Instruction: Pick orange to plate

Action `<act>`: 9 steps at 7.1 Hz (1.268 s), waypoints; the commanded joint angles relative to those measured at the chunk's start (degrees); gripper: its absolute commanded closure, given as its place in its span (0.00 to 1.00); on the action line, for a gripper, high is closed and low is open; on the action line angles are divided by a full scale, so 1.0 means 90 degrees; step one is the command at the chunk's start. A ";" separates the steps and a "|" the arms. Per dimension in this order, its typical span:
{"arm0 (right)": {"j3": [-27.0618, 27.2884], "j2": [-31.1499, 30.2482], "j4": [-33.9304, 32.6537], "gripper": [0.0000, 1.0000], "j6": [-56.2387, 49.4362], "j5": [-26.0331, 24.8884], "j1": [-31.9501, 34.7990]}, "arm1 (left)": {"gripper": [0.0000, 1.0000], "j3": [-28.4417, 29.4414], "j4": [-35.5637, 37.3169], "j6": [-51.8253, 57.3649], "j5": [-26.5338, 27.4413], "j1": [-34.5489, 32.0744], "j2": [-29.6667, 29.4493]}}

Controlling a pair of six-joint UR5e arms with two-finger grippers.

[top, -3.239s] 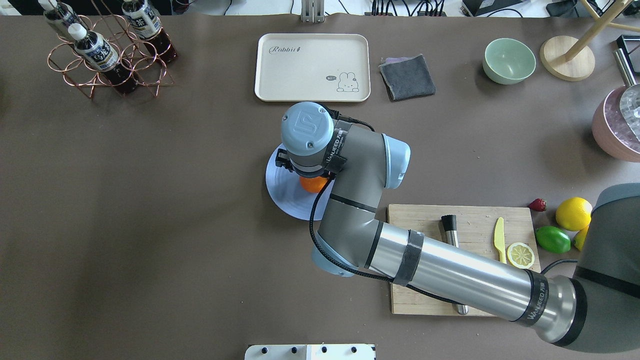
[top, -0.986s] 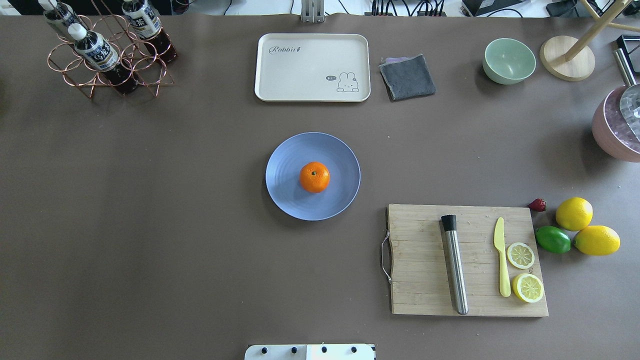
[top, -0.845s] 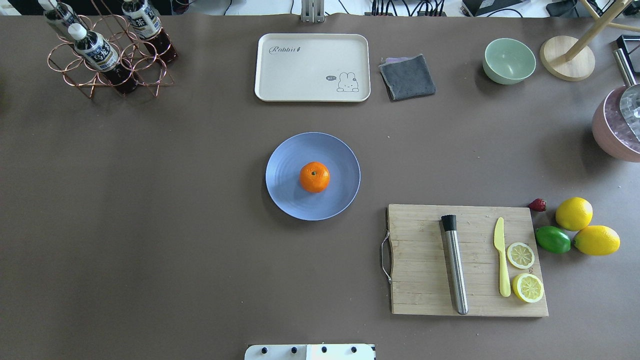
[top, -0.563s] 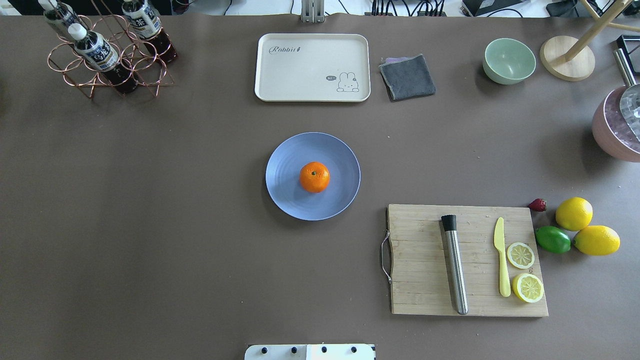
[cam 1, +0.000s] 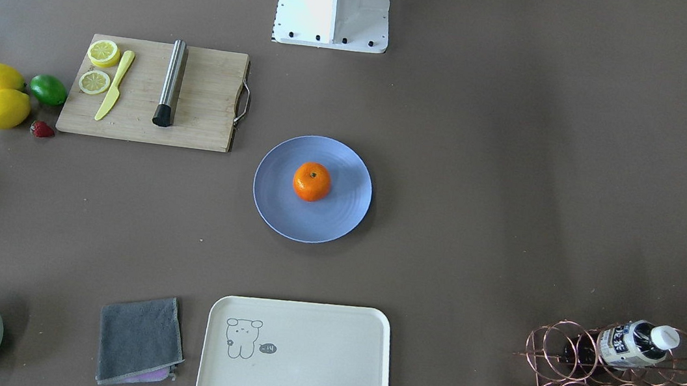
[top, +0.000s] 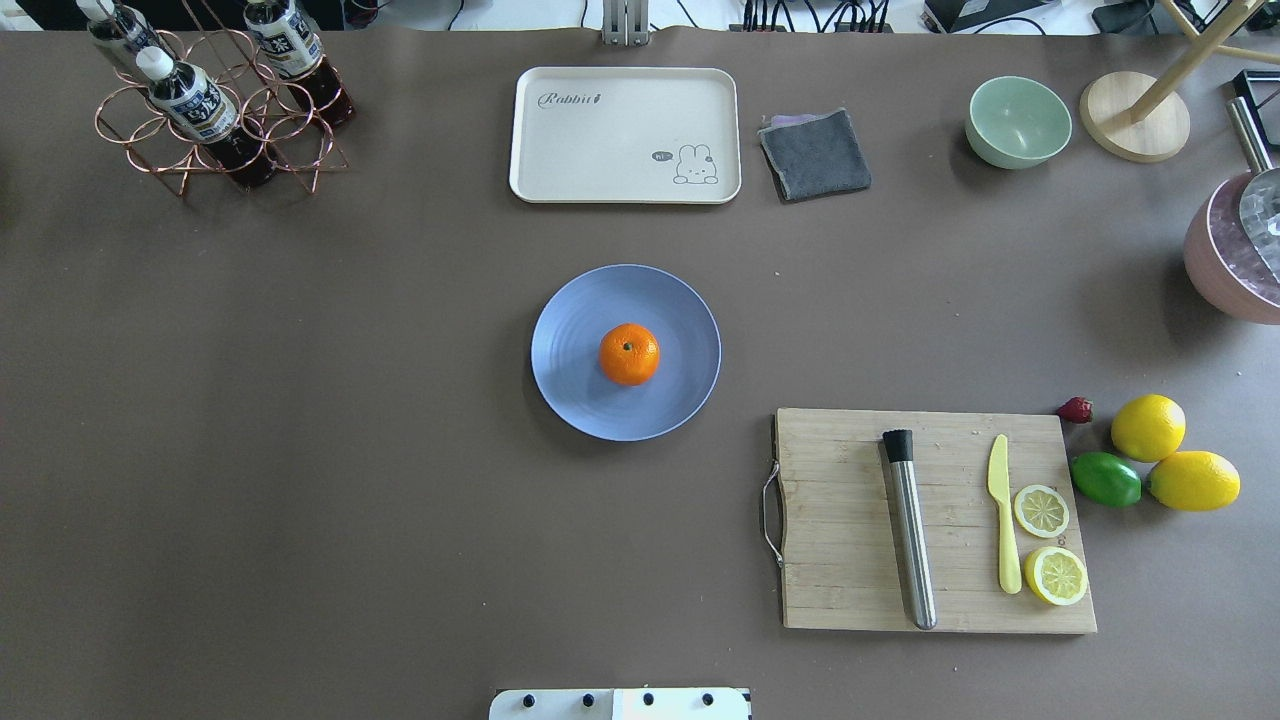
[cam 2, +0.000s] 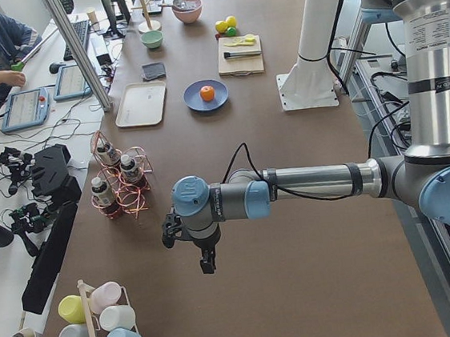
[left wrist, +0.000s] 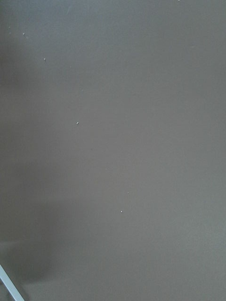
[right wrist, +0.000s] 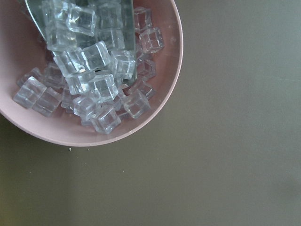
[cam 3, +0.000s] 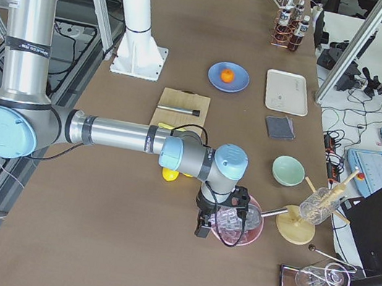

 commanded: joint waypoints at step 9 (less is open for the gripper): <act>0.0074 -0.0091 0.0009 0.00 -0.0001 0.0040 0.0000 | 0.00 -0.0003 0.0000 0.0026 0.0093 0.0033 0.0023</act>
